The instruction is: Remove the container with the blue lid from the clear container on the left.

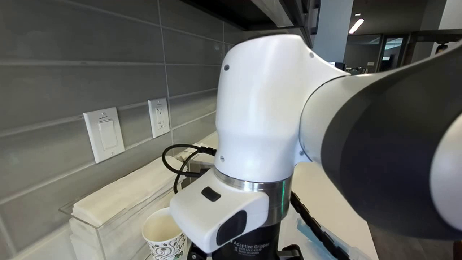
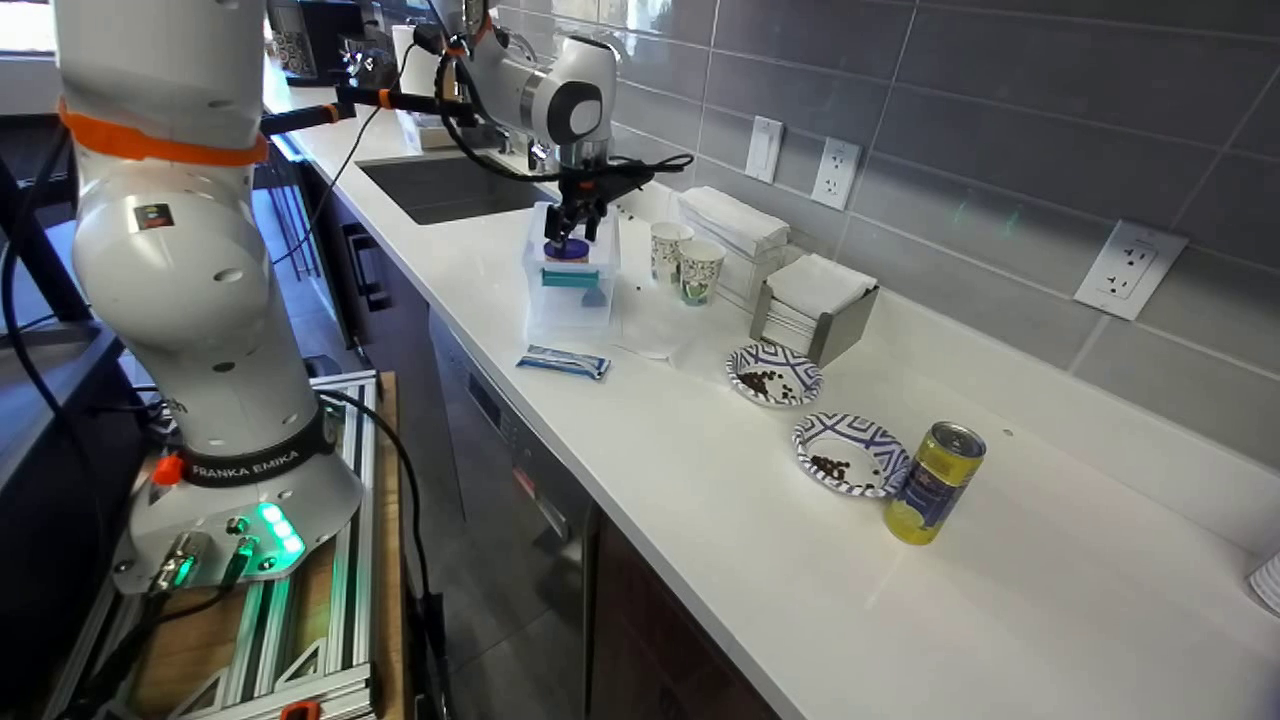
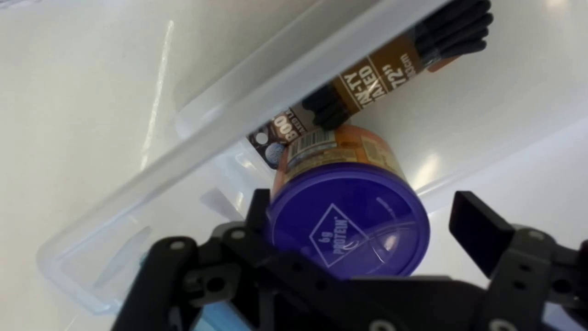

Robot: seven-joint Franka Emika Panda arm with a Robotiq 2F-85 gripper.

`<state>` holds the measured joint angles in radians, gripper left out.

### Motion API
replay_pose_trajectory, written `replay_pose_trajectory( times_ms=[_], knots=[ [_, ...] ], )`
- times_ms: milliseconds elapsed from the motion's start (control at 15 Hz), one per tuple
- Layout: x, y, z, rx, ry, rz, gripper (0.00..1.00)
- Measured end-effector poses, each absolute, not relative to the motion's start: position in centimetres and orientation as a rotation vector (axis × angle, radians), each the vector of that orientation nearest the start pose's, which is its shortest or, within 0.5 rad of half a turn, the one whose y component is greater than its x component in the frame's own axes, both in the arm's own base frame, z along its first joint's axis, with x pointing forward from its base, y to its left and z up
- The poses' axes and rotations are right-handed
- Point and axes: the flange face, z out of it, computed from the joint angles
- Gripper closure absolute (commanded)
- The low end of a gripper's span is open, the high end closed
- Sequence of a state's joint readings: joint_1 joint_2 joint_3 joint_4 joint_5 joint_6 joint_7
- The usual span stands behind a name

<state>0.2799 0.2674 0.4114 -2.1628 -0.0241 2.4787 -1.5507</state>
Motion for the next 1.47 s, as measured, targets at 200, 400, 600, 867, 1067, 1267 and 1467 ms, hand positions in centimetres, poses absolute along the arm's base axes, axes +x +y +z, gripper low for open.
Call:
replay_pose_trajectory(
  times_ms=[200, 400, 600, 867, 1067, 1267, 1467],
  knots=[
    [44.1, 36.2, 28.5, 1.387, 2.876, 0.165, 0.0],
    [44.2, 36.2, 28.0, 1.389, 2.882, 0.158, 0.0],
    [44.2, 36.3, 28.0, 1.388, 2.882, 0.16, 0.0],
    [44.3, 36.7, 28.0, 1.386, 2.877, 0.165, 0.0],
    [44.3, 36.8, 28.0, 1.399, 2.862, 0.161, 0.0],
    [44.5, 36.8, 27.7, 1.422, 2.835, 0.173, 0.0],
    [44.5, 36.9, 26.9, 1.431, 2.831, 0.172, 0.0]
  ],
)
